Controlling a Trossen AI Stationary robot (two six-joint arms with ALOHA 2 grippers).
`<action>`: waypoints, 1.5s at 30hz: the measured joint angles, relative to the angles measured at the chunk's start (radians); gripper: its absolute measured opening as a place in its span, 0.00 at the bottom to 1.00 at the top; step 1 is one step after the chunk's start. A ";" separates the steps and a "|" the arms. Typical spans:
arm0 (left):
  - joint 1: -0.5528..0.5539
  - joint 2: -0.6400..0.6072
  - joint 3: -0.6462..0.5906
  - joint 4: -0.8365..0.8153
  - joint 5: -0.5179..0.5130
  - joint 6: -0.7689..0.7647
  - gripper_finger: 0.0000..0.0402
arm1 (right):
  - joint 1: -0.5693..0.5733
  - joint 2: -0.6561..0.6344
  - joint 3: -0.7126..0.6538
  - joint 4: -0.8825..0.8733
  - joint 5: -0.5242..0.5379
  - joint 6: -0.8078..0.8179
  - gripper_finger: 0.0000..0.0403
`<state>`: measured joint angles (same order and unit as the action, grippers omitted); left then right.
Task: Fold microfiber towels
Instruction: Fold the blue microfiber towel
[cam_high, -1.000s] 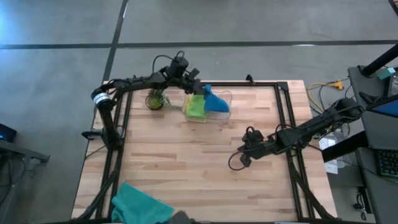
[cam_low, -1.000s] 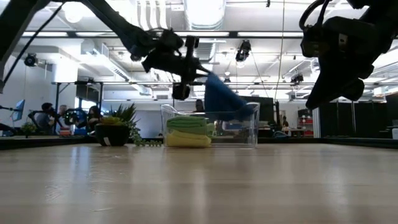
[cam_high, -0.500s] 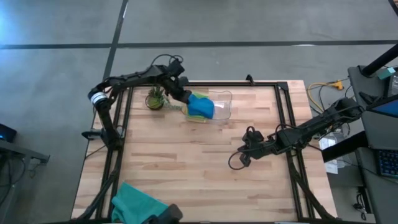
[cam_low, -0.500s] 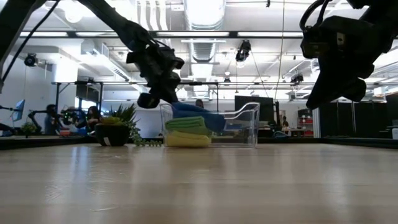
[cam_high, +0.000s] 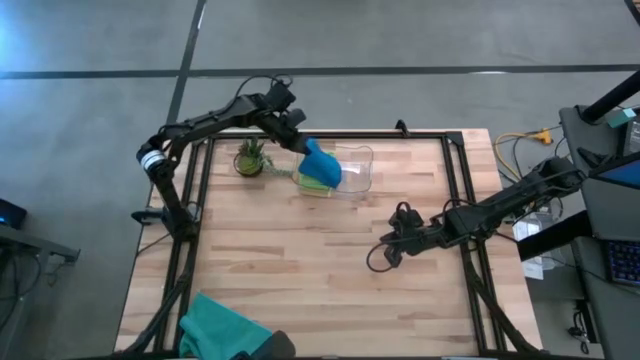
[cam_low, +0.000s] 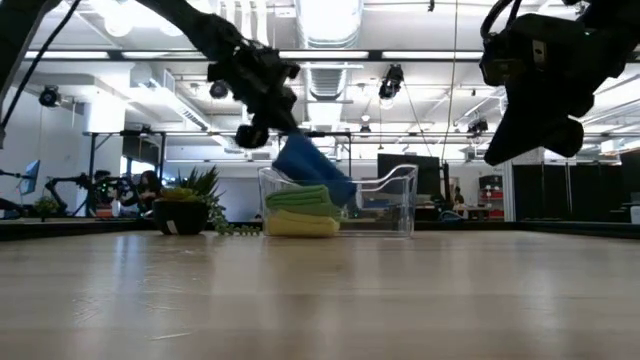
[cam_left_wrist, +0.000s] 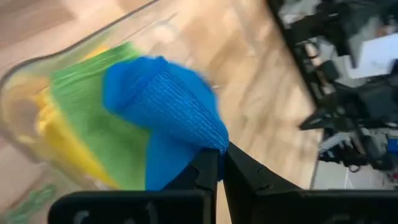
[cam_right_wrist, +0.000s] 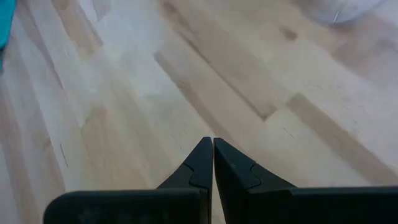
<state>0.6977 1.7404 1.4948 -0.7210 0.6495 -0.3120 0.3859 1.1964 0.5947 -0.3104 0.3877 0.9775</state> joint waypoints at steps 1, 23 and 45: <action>-0.007 -0.015 0.005 -0.001 0.005 -0.003 0.00 | 0.000 -0.007 0.003 0.001 0.021 0.000 0.02; -0.480 -0.173 0.018 0.008 0.082 -0.022 0.00 | -0.170 -0.206 0.006 0.497 -0.249 -0.455 0.10; -0.675 -0.172 0.052 0.358 0.172 -0.261 0.00 | -0.278 0.082 0.241 0.599 -0.675 -0.536 0.68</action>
<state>0.0223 1.5684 1.5467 -0.3631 0.8214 -0.5727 0.1081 1.2787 0.8356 0.2881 -0.2871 0.4419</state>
